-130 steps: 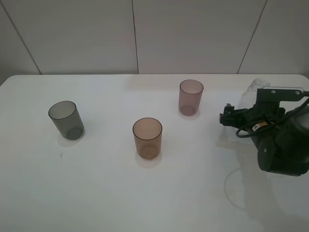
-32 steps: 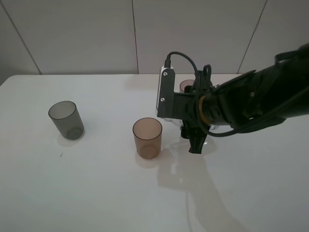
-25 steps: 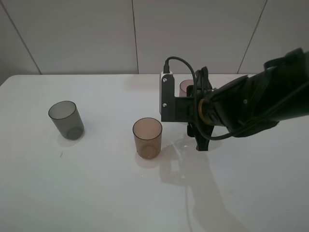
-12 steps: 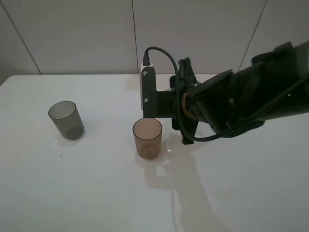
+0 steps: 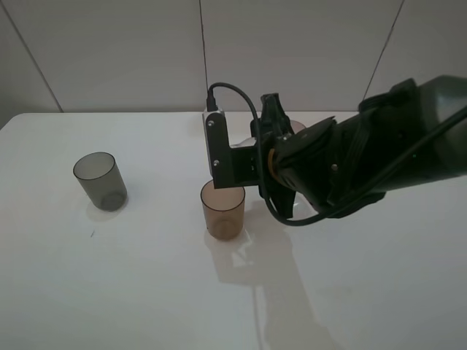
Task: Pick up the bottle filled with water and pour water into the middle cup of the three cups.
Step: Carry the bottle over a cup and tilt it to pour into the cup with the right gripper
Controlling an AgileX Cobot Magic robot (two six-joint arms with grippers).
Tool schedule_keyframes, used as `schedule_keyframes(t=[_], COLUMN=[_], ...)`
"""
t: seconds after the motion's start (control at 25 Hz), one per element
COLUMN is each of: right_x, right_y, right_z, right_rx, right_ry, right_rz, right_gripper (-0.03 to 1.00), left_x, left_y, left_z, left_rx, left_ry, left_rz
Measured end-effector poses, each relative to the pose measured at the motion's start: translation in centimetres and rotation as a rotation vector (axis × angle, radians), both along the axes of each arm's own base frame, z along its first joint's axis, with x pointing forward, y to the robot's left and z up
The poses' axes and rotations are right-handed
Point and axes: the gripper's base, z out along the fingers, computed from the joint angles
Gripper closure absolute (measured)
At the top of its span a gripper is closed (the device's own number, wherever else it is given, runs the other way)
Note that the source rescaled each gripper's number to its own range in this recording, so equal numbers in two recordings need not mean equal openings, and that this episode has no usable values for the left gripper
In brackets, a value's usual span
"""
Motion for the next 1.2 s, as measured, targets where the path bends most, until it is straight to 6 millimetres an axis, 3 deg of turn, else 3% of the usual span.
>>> schedule_keyframes(t=[1.2], right_x=[-0.10], right_y=[-0.11], right_z=[0.05], right_rx=[-0.277], right_ry=[-0.037], right_rz=[0.171], right_gripper=[0.95], left_x=[0.00], left_y=[0.00], left_z=[0.00], left_rx=[0.000], left_ry=[0.000], left_rz=[0.000])
